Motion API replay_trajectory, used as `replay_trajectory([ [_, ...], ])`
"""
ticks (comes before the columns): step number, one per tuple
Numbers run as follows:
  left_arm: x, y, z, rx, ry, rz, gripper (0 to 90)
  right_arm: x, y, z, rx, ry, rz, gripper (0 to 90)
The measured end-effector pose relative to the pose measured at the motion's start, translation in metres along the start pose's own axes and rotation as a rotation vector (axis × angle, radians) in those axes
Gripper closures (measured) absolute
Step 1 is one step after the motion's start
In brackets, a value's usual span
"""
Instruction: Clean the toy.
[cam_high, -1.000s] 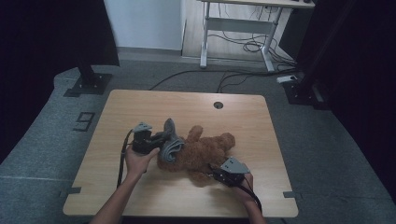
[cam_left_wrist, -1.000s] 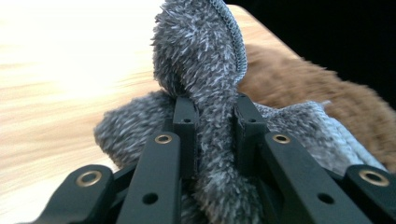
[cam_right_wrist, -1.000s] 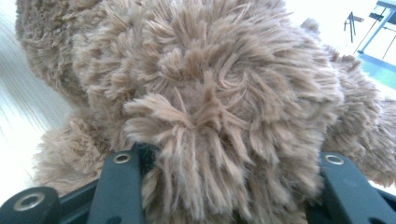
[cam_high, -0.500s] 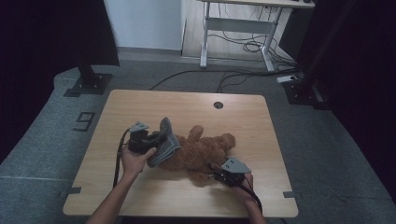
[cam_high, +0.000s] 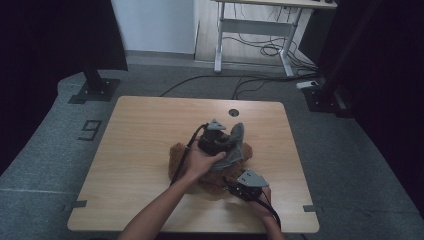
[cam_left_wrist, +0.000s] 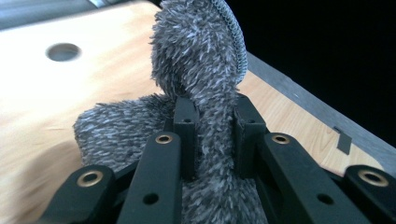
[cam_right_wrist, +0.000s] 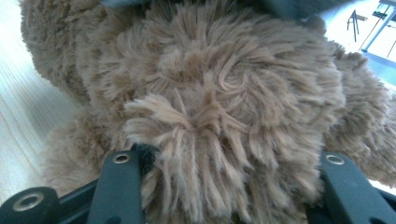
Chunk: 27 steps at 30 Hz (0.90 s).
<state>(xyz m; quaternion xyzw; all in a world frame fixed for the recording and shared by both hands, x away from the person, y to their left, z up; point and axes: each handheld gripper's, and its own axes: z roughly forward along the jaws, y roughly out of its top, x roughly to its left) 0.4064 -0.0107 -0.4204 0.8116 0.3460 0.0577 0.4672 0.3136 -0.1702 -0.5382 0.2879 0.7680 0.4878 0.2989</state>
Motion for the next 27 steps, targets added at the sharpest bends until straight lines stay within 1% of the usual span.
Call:
replay_trajectory([
  [1,-0.001,0.000,0.008,0.022,0.009,0.009,75.1,0.000,0.000,0.000,-0.001,-0.002,-0.004,48.4],
  [2,-0.002,-0.002,0.016,0.045,0.026,0.017,75.1,0.001,0.000,0.000,-0.002,-0.003,-0.004,48.4],
  [3,-0.001,-0.006,0.023,0.077,0.041,0.021,74.9,0.000,-0.001,-0.001,0.000,-0.002,-0.006,48.3],
  [4,0.001,-0.010,0.028,0.094,0.044,0.011,74.7,0.000,-0.001,-0.001,0.001,-0.001,-0.005,48.3],
  [5,0.005,-0.015,0.030,0.093,0.038,-0.009,74.6,0.000,-0.001,0.000,0.003,0.001,-0.007,48.3],
  [7,0.013,-0.020,0.025,0.083,0.017,-0.054,74.8,0.000,-0.002,0.000,0.008,0.006,-0.008,48.4],
  [8,0.016,-0.021,0.022,0.079,0.017,-0.062,74.8,0.000,-0.002,0.001,0.008,0.008,-0.008,48.4],
  [10,0.020,-0.023,0.015,0.077,0.030,-0.067,74.8,0.000,-0.002,0.001,0.009,0.005,-0.015,48.4],
  [12,0.025,-0.026,0.006,0.076,0.047,-0.063,74.9,0.001,-0.002,0.001,0.007,0.003,-0.012,48.4],
  [15,0.034,-0.032,-0.007,0.073,0.089,-0.049,75.0,0.001,-0.002,0.001,0.008,0.002,-0.002,48.4],
  [17,0.040,-0.039,-0.019,0.067,0.115,-0.039,75.0,0.000,-0.002,0.001,0.007,0.002,0.002,48.4],
  [18,0.045,-0.045,-0.027,0.055,0.119,-0.040,75.0,0.000,-0.003,0.001,0.006,0.001,0.005,48.4],
  [19,0.047,-0.049,-0.033,0.046,0.113,-0.041,75.0,0.000,-0.003,0.001,0.006,0.001,0.007,48.4],
  [20,0.050,-0.054,-0.040,0.025,0.105,-0.048,74.9,0.000,-0.002,0.001,0.006,0.001,0.006,48.4],
  [22,0.053,-0.065,-0.056,-0.013,0.104,-0.049,74.9,0.000,-0.003,0.001,0.006,0.000,0.004,48.4],
  [25,0.058,-0.074,-0.073,-0.041,0.133,-0.040,74.8,0.000,-0.003,0.001,0.003,-0.002,0.009,48.3],
  [26,0.062,-0.077,-0.079,-0.046,0.144,-0.044,74.8,0.000,-0.003,0.002,0.002,-0.003,0.010,48.3],
  [27,0.067,-0.080,-0.085,-0.050,0.152,-0.057,74.8,0.000,-0.003,0.002,0.002,-0.004,0.013,48.4],
])
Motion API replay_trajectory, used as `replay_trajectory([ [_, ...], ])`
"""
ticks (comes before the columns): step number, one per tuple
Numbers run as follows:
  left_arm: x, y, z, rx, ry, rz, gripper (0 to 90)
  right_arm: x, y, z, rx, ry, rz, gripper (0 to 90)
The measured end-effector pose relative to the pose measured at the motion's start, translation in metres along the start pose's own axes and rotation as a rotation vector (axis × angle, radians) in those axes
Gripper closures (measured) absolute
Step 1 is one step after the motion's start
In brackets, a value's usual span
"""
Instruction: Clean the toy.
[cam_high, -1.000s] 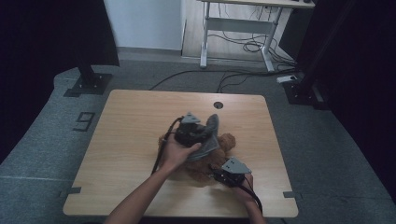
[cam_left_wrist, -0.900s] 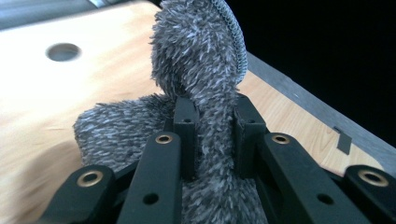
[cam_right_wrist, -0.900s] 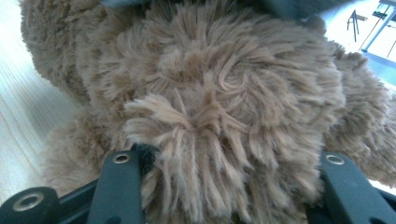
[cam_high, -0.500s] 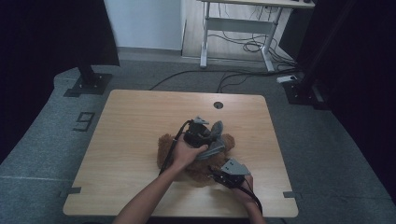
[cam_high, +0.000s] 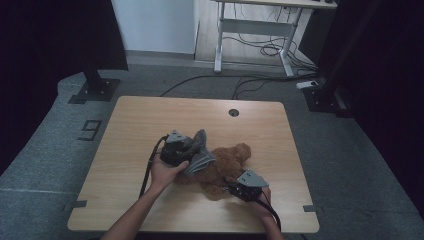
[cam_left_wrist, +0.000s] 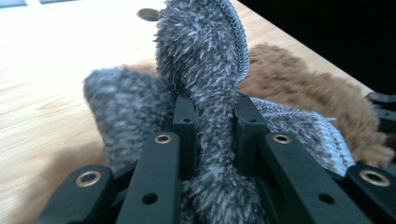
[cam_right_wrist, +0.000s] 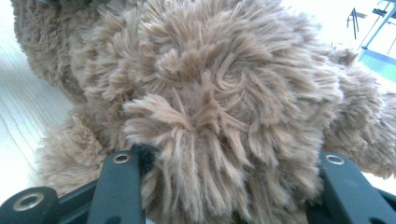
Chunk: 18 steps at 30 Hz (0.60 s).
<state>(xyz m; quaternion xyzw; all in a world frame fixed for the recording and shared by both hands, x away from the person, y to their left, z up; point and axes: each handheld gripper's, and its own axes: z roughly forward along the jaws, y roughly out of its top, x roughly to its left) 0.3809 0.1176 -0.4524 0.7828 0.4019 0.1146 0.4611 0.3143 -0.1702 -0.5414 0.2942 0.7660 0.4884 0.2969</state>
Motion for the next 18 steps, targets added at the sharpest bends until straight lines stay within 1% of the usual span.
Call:
replay_trajectory([
  [2,0.012,-0.005,-0.008,-0.004,0.013,-0.024,74.7,0.000,0.000,0.000,0.000,0.001,0.010,48.3],
  [6,0.030,-0.016,-0.019,-0.021,0.025,-0.071,74.7,-0.001,0.000,0.001,-0.002,0.002,0.020,48.3],
  [8,0.036,-0.023,-0.023,-0.029,0.031,-0.092,74.7,-0.002,0.000,0.001,-0.003,0.002,0.022,48.2],
  [10,0.042,-0.030,-0.026,-0.034,0.042,-0.105,74.8,-0.002,0.000,0.001,-0.004,0.002,0.025,48.2],
  [12,0.047,-0.037,-0.028,-0.030,0.056,-0.119,75.0,-0.002,-0.001,0.001,-0.005,0.001,0.027,48.1],
  [14,0.053,-0.043,-0.029,-0.015,0.073,-0.129,75.3,-0.001,-0.001,0.001,-0.006,-0.001,0.028,48.2],
  [16,0.057,-0.050,-0.028,0.015,0.091,-0.133,75.5,-0.002,-0.001,0.001,-0.008,-0.001,0.031,48.2],
  [18,0.061,-0.057,-0.026,0.051,0.100,-0.140,75.5,-0.002,-0.001,0.001,-0.008,-0.002,0.033,48.2],
])
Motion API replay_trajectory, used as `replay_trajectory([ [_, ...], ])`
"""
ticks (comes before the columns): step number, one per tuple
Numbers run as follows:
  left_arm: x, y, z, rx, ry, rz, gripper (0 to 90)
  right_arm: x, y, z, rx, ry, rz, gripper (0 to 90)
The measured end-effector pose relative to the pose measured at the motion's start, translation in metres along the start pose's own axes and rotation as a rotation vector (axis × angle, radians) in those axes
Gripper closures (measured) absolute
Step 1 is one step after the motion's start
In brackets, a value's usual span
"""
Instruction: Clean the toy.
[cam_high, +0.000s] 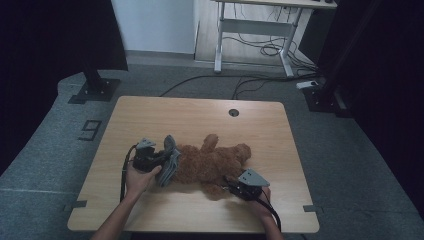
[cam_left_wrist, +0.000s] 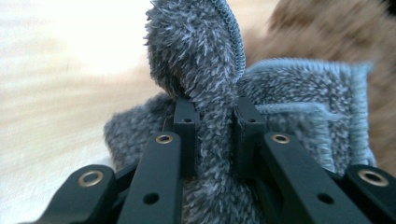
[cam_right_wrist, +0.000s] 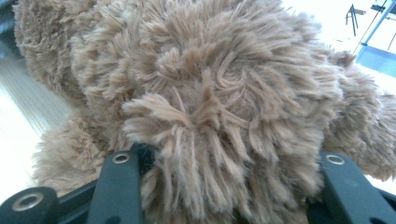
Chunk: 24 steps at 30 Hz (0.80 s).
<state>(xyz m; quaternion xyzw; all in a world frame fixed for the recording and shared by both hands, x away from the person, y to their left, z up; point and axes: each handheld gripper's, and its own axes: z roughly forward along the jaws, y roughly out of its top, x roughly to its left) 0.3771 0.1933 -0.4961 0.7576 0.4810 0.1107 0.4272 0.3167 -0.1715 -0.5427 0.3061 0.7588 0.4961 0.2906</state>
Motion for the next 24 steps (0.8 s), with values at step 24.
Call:
replay_trajectory([
  [24,0.022,0.042,0.018,-0.061,-0.077,-0.164,76.3,-0.020,0.038,0.015,-0.143,-0.080,-0.060,51.6],
])
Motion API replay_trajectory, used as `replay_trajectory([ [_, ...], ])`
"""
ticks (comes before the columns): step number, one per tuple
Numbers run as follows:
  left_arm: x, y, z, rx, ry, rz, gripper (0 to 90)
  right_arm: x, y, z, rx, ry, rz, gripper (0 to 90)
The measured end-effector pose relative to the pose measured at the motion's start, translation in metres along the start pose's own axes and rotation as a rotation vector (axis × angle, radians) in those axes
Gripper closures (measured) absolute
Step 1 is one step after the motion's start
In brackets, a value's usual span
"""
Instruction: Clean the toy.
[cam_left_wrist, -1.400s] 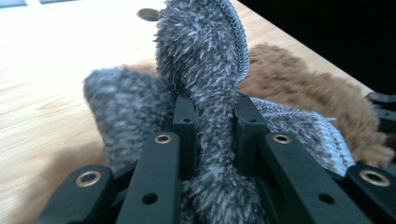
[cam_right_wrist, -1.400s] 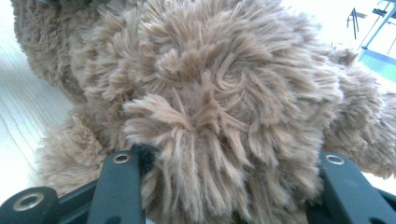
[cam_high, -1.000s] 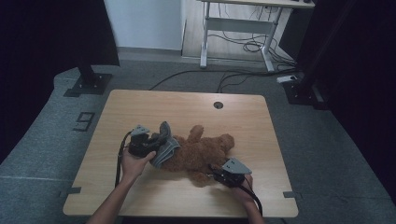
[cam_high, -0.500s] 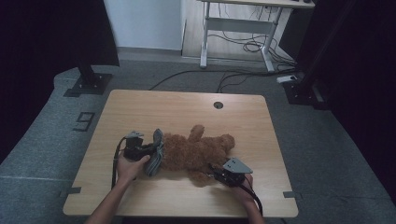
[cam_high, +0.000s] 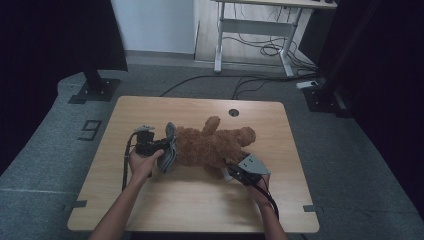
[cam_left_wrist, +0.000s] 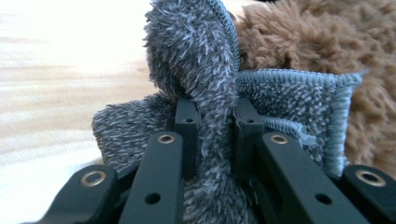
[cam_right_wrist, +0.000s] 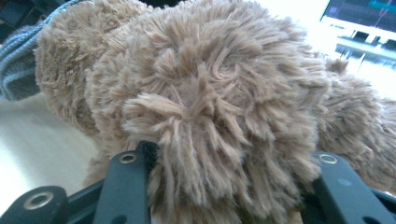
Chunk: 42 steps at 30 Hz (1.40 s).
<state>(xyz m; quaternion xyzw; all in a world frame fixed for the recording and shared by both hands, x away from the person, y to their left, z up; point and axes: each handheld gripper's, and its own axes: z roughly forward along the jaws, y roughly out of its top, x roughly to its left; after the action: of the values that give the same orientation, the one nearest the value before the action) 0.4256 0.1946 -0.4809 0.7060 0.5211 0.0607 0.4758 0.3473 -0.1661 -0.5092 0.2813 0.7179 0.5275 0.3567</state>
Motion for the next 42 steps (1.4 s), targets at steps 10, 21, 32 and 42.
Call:
replay_trajectory([
  [10,0.000,-0.009,-0.006,0.016,-0.020,0.007,75.2,0.015,-0.021,-0.008,0.057,0.009,-0.156,51.6],
  [21,-0.061,0.036,-0.010,-0.048,-0.047,0.165,74.5,0.023,-0.034,-0.023,0.066,0.042,-0.170,51.3],
  [32,-0.072,0.016,0.026,0.056,-0.013,0.233,75.0,0.019,-0.037,-0.027,0.075,0.074,-0.113,39.7],
  [42,-0.063,-0.015,0.005,-0.005,-0.064,0.209,75.9,0.008,-0.023,-0.043,0.065,0.243,0.182,16.0],
])
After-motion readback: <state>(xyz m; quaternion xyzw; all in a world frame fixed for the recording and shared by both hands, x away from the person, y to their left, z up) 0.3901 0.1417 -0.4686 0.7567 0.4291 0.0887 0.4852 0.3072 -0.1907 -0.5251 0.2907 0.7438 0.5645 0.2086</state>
